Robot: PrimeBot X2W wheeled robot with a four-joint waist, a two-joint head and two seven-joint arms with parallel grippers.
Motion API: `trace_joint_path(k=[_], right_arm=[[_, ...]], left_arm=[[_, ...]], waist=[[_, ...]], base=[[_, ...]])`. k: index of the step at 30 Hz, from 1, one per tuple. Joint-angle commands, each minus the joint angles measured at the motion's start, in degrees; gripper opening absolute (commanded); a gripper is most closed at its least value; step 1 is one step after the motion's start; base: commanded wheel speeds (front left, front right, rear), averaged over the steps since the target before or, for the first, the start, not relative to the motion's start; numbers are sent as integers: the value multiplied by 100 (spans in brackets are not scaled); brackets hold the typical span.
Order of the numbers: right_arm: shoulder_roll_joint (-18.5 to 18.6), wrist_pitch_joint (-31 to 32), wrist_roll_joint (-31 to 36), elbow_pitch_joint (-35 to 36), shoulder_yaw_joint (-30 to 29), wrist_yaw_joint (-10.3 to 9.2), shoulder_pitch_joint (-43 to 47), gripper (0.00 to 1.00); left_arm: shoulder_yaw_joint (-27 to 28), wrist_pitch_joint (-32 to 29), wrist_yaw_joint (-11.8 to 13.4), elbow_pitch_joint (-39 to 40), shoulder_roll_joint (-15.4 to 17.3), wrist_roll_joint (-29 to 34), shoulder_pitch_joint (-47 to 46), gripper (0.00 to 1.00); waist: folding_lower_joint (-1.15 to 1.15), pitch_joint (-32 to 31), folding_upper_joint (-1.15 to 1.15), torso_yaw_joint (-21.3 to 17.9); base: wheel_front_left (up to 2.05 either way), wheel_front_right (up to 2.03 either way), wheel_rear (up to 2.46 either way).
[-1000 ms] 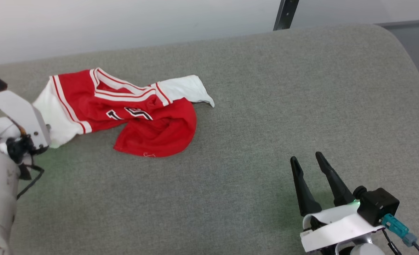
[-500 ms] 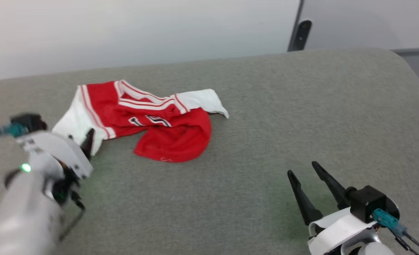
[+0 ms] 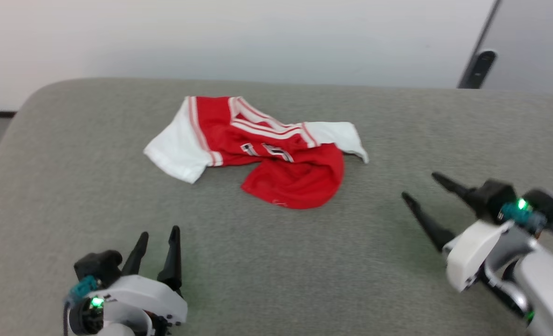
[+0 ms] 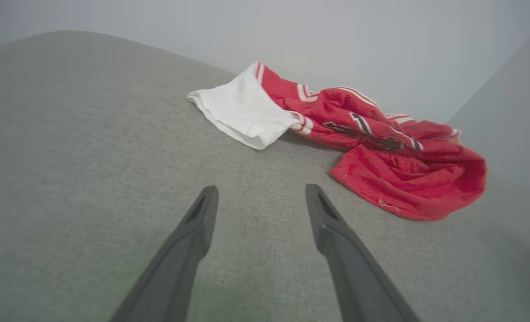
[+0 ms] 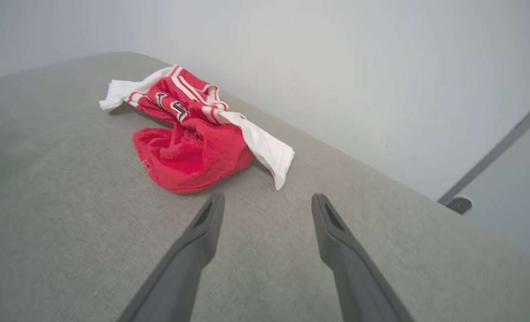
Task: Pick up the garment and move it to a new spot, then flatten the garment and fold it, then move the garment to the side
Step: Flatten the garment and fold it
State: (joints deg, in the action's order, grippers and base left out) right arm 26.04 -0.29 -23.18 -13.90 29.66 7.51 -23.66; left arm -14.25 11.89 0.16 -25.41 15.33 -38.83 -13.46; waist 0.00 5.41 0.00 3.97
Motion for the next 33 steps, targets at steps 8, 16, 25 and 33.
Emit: trace_joint_path(k=[8,16,25,33], right_arm=[[1365,344,-930,-523,1768,-5,-1709,100],[2029,550,-1602,-1065,3636,-5,-3208,100],[2250,721,-1704,-1332,4375,-5,-4090,100],[2267,959,-1201,-1221,4376,-5,-3808,36]], left_arm=[[-210,314,709,1457,-278,945,723,100],[-373,335,699,1810,-619,1861,793,100],[-284,324,473,2119,-1084,2507,770,100],[-235,324,308,2184,-1219,2713,828,100]], waist=[[0,512,0,1001],[0,941,0,1510],[0,1400,0,2008],[0,1472,0,2184]], base=[[0,0,0],[0,0,0],[0,0,0],[0,0,0]])
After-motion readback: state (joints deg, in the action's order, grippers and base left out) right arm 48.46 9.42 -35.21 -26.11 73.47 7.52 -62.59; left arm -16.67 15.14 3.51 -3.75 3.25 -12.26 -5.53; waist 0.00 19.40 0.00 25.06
